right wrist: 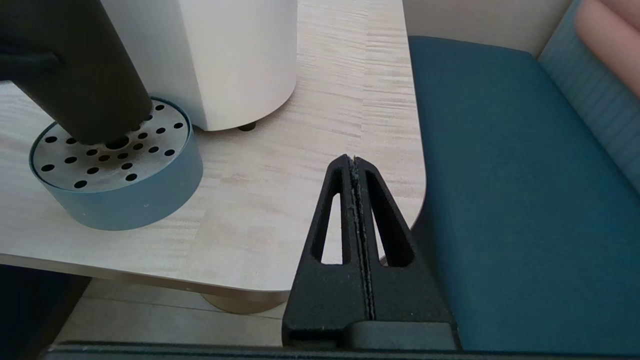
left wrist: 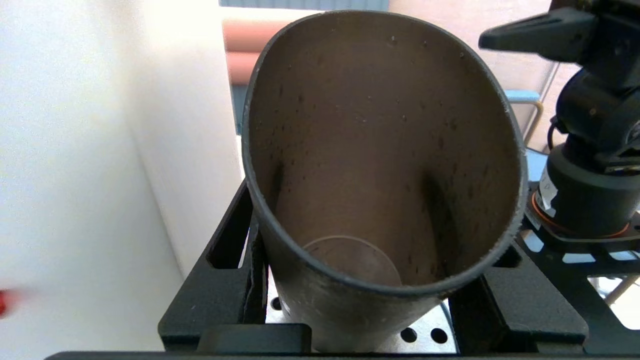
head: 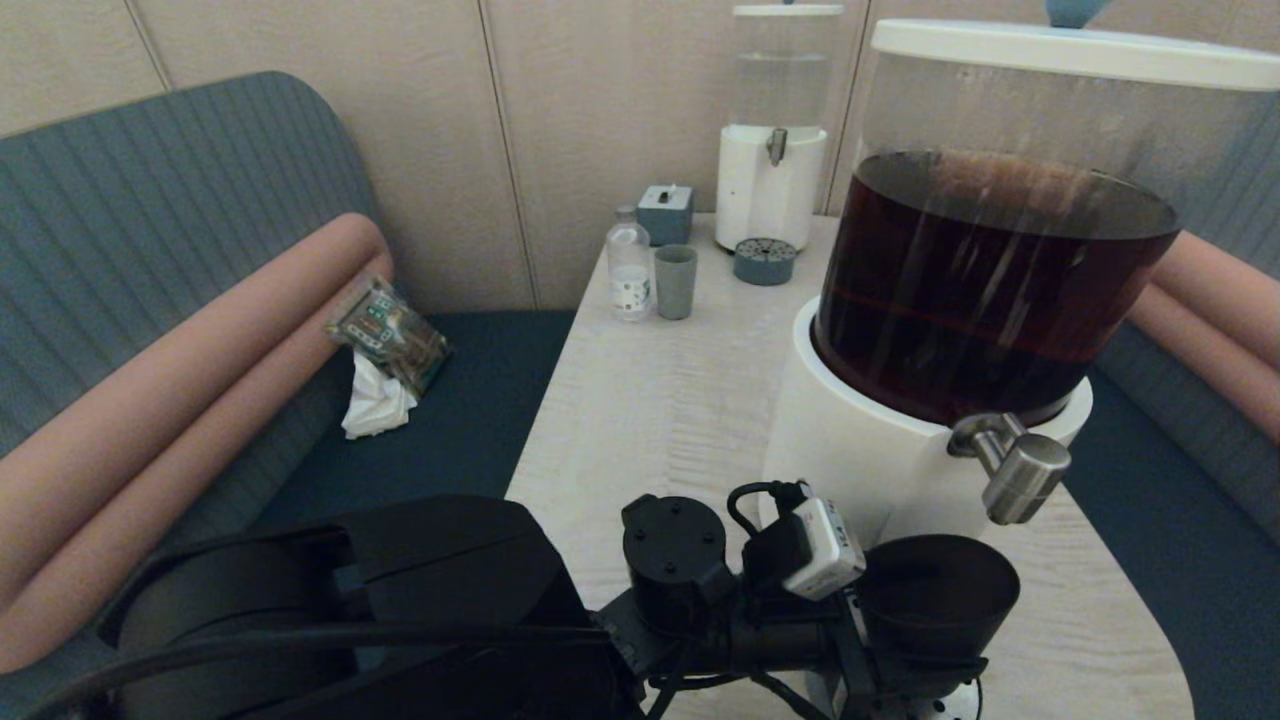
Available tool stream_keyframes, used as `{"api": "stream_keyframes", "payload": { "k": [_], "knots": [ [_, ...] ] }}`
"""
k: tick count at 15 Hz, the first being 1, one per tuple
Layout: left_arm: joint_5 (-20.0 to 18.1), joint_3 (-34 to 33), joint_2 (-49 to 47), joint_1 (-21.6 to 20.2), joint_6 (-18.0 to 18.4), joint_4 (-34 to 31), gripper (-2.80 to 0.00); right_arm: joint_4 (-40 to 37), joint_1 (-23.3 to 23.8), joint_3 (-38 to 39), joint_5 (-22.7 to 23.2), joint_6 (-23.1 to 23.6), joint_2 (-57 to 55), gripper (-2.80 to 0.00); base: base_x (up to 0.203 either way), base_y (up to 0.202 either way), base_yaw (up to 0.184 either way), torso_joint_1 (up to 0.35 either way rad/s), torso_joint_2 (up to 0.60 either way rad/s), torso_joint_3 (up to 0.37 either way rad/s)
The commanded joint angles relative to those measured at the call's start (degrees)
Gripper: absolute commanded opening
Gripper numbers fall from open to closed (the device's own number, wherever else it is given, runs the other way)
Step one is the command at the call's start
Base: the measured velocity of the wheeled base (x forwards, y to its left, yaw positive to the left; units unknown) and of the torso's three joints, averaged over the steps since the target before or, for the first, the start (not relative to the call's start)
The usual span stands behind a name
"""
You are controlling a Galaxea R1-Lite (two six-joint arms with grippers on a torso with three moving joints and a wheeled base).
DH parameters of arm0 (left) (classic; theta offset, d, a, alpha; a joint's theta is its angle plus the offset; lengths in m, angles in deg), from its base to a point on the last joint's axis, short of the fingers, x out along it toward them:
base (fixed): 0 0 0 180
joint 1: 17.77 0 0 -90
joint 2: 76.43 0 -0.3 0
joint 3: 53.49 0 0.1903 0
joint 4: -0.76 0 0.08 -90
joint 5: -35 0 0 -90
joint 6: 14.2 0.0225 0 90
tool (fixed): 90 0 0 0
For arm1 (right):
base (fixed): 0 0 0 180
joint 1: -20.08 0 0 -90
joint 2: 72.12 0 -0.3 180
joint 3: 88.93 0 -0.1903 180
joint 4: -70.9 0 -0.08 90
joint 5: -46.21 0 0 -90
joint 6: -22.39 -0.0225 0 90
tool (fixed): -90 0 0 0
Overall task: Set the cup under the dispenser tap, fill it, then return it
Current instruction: Place it under the water dispenser
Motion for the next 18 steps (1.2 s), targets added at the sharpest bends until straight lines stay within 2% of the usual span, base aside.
{"api": "stream_keyframes", "payload": {
  "k": [1, 9, 18],
  "knots": [
    [-0.2, 0.3, -1.5, 0.3, 0.0, 0.5, -2.80, 0.0, 0.0, 0.2, 0.0, 0.0, 0.0, -2.80, 0.000, 0.000, 0.000, 0.000, 0.00, 0.000],
    [1.4, -1.4, -1.3, 0.2, -1.0, 0.5, -2.80, 0.0, 0.0, 0.2, 0.0, 0.0, 0.0, -2.80, 0.000, 0.000, 0.000, 0.000, 0.00, 0.000],
    [1.9, 0.5, -2.1, 0.6, -1.2, 0.5, -2.80, 0.0, 0.0, 0.2, 0.0, 0.1, 0.0, -2.80, 0.000, 0.000, 0.000, 0.000, 0.00, 0.000]
  ]
}}
